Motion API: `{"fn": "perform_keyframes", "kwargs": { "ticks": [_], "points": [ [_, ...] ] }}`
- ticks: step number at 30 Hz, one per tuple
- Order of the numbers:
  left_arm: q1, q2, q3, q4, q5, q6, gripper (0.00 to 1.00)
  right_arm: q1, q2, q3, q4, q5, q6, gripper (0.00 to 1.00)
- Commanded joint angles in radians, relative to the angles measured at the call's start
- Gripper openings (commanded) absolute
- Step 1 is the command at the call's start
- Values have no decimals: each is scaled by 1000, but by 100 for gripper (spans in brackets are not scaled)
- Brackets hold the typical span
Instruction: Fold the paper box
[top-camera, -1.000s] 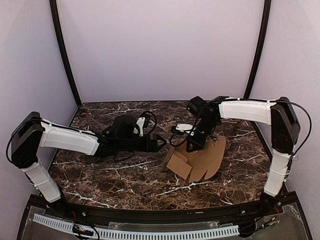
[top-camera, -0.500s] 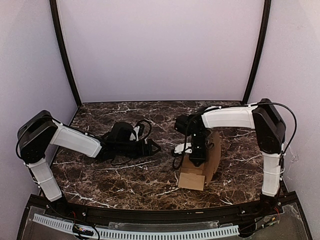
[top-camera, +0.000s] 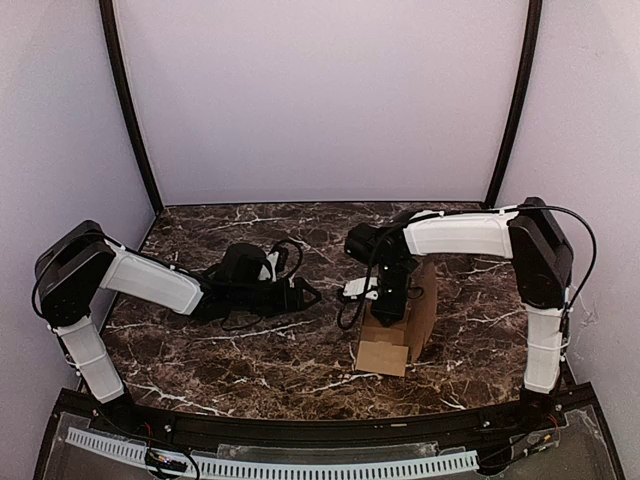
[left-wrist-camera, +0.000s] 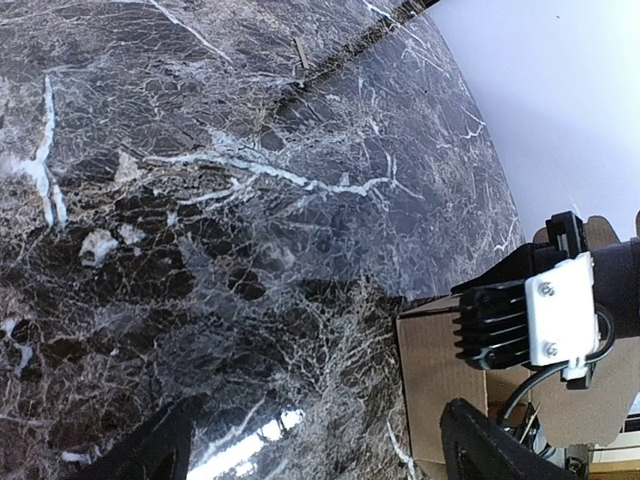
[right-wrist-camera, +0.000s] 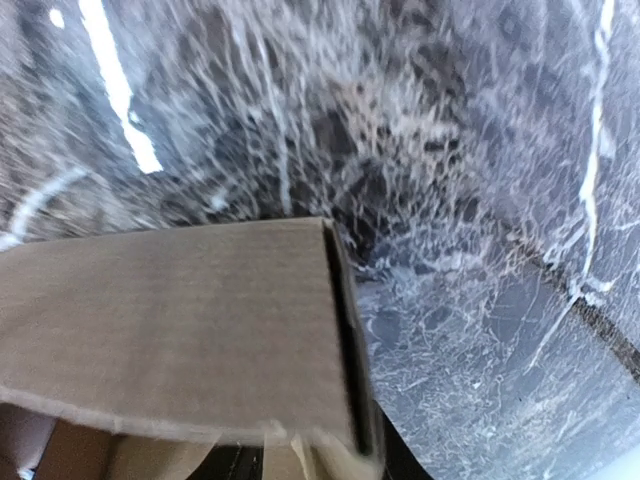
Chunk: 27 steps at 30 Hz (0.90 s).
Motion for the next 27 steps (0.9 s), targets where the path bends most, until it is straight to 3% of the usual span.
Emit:
{"fn": "perform_keyframes", "kwargs": {
  "ticks": [1, 11, 27],
  "points": [
    [7, -10, -4, 2, 26, 17, 88, -44, -56, 56, 16, -180, 10, 32],
    [7, -2, -12, 30, 51, 8, 87, -99, -18, 35, 28, -255, -5, 30],
    [6, 14, 7, 19, 62, 14, 85, -79, -65, -111, 153, -70, 2, 6]
  ]
}}
